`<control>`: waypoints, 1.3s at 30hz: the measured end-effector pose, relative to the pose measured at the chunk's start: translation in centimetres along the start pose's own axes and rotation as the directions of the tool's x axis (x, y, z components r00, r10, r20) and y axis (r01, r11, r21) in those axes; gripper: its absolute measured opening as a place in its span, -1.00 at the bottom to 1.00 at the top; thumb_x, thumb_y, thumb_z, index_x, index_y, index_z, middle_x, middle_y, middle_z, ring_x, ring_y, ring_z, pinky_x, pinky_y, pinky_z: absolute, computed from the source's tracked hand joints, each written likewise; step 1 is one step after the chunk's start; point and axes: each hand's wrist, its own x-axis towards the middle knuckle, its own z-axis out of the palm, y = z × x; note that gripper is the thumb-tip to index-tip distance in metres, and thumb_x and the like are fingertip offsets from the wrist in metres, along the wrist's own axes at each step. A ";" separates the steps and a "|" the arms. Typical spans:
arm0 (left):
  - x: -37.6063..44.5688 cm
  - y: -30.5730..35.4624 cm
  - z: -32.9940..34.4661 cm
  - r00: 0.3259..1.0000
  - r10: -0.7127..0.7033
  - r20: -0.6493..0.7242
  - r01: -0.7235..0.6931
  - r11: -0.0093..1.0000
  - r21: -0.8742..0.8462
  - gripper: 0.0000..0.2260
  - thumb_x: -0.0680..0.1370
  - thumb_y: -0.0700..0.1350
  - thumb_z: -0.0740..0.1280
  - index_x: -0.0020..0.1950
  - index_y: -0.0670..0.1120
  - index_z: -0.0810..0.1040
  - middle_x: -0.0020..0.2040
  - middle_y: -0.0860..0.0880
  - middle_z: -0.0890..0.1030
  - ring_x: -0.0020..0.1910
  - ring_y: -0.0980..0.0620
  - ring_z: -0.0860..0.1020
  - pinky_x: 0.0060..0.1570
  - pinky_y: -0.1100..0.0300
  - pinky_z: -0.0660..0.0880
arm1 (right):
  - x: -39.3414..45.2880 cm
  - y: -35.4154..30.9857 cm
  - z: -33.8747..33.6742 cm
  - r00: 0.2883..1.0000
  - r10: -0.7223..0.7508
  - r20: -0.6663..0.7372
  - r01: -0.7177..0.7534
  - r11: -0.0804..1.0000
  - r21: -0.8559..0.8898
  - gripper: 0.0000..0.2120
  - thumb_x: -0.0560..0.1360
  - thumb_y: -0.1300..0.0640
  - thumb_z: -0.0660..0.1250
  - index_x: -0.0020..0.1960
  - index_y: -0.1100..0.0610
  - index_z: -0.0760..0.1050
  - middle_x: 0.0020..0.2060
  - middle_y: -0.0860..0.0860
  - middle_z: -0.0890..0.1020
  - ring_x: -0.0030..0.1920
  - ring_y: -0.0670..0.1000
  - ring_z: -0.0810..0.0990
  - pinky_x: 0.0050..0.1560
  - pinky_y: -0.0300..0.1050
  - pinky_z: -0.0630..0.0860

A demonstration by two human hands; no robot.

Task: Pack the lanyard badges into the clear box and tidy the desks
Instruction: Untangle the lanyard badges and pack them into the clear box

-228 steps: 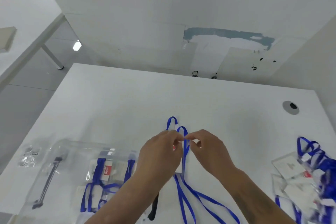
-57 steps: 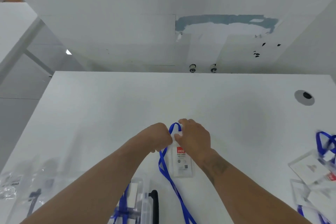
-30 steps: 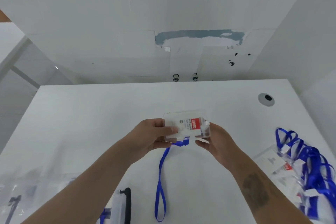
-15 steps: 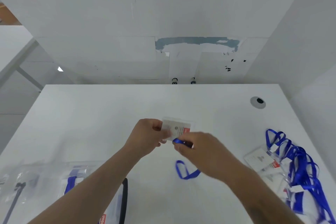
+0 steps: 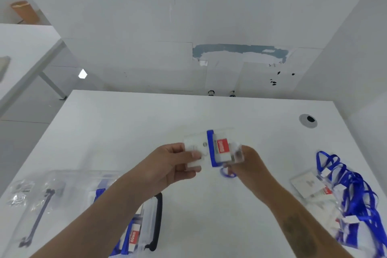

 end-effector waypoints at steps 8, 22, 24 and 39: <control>-0.7 -1.2 -1.8 0.908 0.225 -0.354 -0.068 0.911 0.406 -0.91 0.50 -0.20 0.44 -0.01 -0.16 0.65 -0.13 -0.11 0.72 -0.26 0.05 0.68 -0.23 0.22 0.63 | -5.8 -0.4 3.6 0.918 -0.214 0.334 0.389 0.650 -0.653 -0.83 0.62 -0.07 0.14 -0.05 -0.24 0.48 -0.22 -0.22 0.48 -0.17 -0.21 0.46 -0.13 -0.25 0.40; -7.2 -0.9 -5.5 0.998 0.059 0.002 -0.059 0.993 0.099 -0.77 0.38 -0.14 0.48 0.02 -0.13 0.69 0.01 -0.16 0.71 -0.14 -0.04 0.67 -0.15 0.19 0.63 | -5.0 -1.2 5.9 0.991 -0.104 0.088 0.120 0.974 -0.191 -0.80 0.35 0.17 0.35 -0.33 -0.08 0.66 -0.43 -0.06 0.62 -0.41 -0.09 0.45 -0.34 -0.16 0.40; -7.2 -1.1 -6.0 0.985 0.085 -0.152 -0.074 0.994 0.076 -0.75 0.40 -0.15 0.48 0.06 -0.17 0.66 0.01 -0.17 0.71 -0.13 -0.06 0.69 -0.14 0.17 0.64 | -6.8 -0.1 7.5 0.986 -0.074 0.146 0.112 0.955 -0.273 -0.81 0.50 0.09 0.35 -0.23 -0.12 0.65 -0.34 -0.10 0.66 -0.38 -0.07 0.42 -0.29 -0.15 0.38; -11.5 -3.5 -14.5 0.955 0.048 -0.292 0.078 0.911 0.406 -0.85 0.46 -0.19 0.49 -0.01 -0.22 0.66 -0.13 -0.13 0.73 -0.13 -0.06 0.72 -0.09 0.11 0.66 | -5.5 -5.1 15.5 0.899 -0.188 0.395 0.426 0.585 -0.690 -0.92 0.44 -0.10 0.43 -0.10 -0.14 0.60 0.00 -0.30 0.59 0.04 -0.24 0.52 0.07 -0.23 0.48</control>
